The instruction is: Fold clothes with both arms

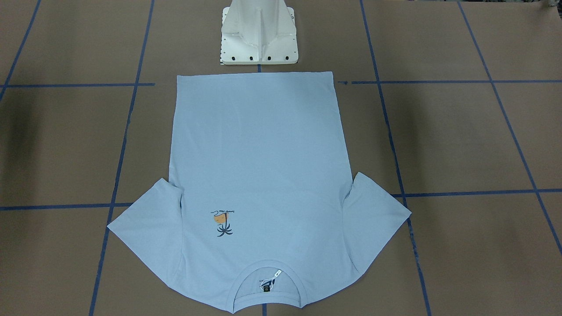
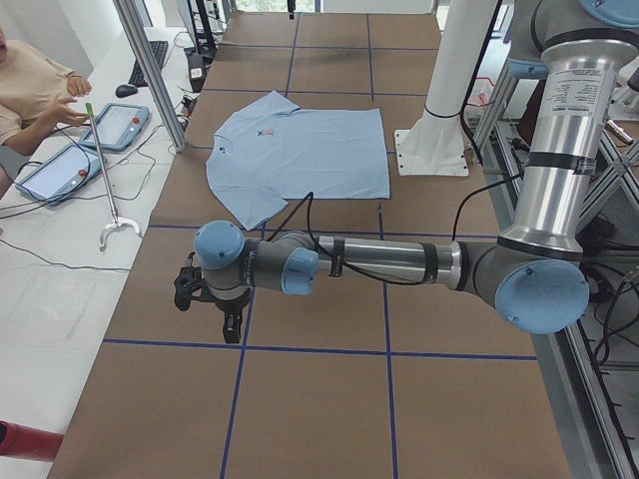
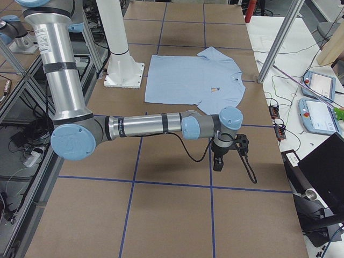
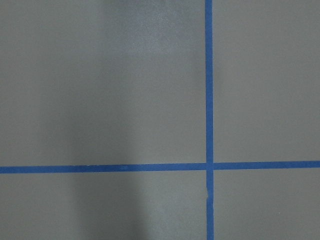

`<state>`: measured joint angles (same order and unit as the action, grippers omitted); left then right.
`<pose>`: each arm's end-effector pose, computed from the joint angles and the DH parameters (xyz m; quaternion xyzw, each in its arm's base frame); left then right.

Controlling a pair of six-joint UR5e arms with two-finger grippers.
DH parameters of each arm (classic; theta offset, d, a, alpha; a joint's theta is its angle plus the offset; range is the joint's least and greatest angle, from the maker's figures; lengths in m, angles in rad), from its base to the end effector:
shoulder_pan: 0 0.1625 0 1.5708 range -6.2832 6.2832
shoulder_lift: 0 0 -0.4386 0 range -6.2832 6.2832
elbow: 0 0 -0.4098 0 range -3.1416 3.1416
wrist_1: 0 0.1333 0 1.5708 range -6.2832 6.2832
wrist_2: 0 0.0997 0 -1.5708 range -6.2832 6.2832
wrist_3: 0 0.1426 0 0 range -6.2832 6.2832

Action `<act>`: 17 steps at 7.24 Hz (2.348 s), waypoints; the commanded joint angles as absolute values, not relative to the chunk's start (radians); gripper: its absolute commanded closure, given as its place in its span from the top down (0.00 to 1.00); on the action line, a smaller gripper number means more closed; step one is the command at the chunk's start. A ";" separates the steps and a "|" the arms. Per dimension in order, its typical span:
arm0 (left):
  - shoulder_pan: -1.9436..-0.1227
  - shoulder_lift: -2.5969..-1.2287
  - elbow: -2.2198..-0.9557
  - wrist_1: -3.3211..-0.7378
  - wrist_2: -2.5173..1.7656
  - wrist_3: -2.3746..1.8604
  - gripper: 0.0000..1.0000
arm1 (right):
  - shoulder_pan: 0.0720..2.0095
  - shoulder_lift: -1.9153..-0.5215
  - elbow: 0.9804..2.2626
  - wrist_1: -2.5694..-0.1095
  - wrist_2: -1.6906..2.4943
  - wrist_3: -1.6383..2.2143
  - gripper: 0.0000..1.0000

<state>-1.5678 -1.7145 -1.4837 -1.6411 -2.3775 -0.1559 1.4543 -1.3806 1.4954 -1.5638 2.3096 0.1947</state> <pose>-0.0286 -0.5834 0.6586 0.0270 0.3951 -0.0453 0.9171 -0.0329 -0.6020 0.6388 0.0002 -0.3648 0.0144 0.9310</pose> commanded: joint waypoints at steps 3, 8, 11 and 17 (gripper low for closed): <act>-1.582 -1.713 -1.563 -1.569 -2.387 0.048 1.00 | 1.453 -1.396 1.505 -1.551 2.310 0.199 1.00; -1.557 -1.695 -1.629 -1.620 -2.512 0.049 1.00 | 1.098 -1.340 1.476 -1.095 2.344 0.601 1.00; -1.554 -1.692 -1.640 -1.624 -2.514 0.049 1.00 | 0.973 -1.151 1.277 -0.819 2.183 1.076 1.00; -1.554 -1.689 -1.634 -1.681 -2.508 0.057 1.00 | 0.953 -1.084 1.135 -0.762 2.118 1.081 0.79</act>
<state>-1.5539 -1.6890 -1.6326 -1.6771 -2.5095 0.0549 0.9534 -1.0827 1.1424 -0.7629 2.1218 1.0790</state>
